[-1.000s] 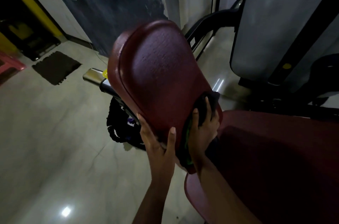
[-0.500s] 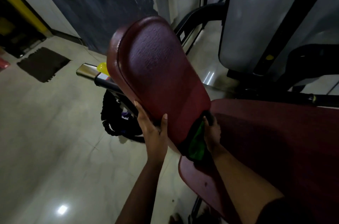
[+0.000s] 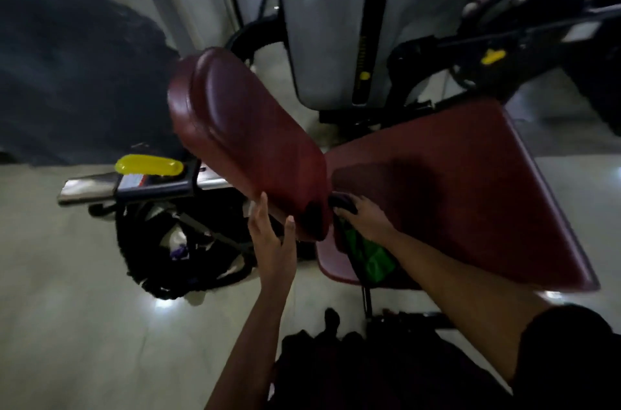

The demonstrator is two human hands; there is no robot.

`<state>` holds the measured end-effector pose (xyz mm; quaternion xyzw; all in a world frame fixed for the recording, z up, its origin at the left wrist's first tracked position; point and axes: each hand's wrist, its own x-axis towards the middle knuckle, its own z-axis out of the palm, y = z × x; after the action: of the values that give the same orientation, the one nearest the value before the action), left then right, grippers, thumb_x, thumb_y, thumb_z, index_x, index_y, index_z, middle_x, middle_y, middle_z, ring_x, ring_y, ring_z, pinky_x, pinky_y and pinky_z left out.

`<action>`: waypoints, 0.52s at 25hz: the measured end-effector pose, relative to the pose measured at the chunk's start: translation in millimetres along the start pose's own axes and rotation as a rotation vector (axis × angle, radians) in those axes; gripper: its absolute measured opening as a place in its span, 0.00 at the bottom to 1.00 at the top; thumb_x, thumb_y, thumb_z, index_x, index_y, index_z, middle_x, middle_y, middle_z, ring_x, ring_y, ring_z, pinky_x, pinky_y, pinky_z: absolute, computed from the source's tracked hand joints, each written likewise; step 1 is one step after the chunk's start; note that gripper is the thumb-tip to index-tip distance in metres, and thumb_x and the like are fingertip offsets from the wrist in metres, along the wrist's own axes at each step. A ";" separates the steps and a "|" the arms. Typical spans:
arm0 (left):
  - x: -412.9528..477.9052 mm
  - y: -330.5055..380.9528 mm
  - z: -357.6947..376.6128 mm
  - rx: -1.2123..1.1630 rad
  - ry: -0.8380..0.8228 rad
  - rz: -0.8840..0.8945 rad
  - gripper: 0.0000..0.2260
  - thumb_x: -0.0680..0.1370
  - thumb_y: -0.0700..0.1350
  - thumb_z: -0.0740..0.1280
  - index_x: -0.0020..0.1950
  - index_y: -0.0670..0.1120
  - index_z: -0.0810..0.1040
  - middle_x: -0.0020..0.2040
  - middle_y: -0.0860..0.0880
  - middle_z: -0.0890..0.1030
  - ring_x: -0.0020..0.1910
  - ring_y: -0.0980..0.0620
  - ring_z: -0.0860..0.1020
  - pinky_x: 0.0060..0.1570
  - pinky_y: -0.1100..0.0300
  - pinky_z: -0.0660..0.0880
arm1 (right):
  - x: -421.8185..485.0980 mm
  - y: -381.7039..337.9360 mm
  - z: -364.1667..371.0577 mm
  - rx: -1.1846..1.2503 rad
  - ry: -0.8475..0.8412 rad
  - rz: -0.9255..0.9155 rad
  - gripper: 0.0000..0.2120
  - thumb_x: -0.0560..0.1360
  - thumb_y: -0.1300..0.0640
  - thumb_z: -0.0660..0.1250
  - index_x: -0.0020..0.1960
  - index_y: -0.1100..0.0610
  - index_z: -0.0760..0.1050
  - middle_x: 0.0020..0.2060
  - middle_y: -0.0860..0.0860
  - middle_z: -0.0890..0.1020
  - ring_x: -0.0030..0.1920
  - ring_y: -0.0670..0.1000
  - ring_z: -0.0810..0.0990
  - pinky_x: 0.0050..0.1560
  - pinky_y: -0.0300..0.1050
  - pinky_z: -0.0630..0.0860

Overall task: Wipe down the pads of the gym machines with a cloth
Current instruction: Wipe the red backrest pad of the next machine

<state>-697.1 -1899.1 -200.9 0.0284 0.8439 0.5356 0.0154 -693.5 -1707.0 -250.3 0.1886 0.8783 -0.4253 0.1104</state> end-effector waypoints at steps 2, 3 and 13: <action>-12.3 -2.5 -4.4 0.067 -0.179 -0.012 0.22 0.79 0.45 0.62 0.73 0.48 0.63 0.74 0.44 0.58 0.72 0.49 0.61 0.62 0.67 0.57 | -24.8 4.9 2.5 0.025 0.050 0.054 0.24 0.77 0.42 0.59 0.72 0.45 0.62 0.67 0.56 0.69 0.66 0.57 0.69 0.62 0.45 0.67; -14.8 -3.6 -3.4 0.095 -0.268 0.004 0.21 0.79 0.45 0.62 0.72 0.47 0.65 0.74 0.44 0.59 0.72 0.49 0.61 0.61 0.69 0.57 | -37.9 6.0 0.6 0.042 0.065 0.075 0.23 0.77 0.41 0.59 0.71 0.43 0.63 0.68 0.55 0.69 0.66 0.57 0.69 0.61 0.46 0.68; -23.4 60.8 136.1 0.359 -1.060 0.486 0.19 0.79 0.44 0.62 0.69 0.42 0.69 0.69 0.41 0.68 0.69 0.45 0.67 0.65 0.60 0.62 | -203.8 87.7 -70.2 0.233 0.567 0.467 0.20 0.76 0.42 0.61 0.68 0.43 0.68 0.62 0.51 0.77 0.59 0.53 0.76 0.61 0.50 0.73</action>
<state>-664.2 -1751.8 -204.0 0.4850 0.7679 0.2861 0.3054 -474.2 -1650.3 -196.9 0.5051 0.7531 -0.4166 -0.0649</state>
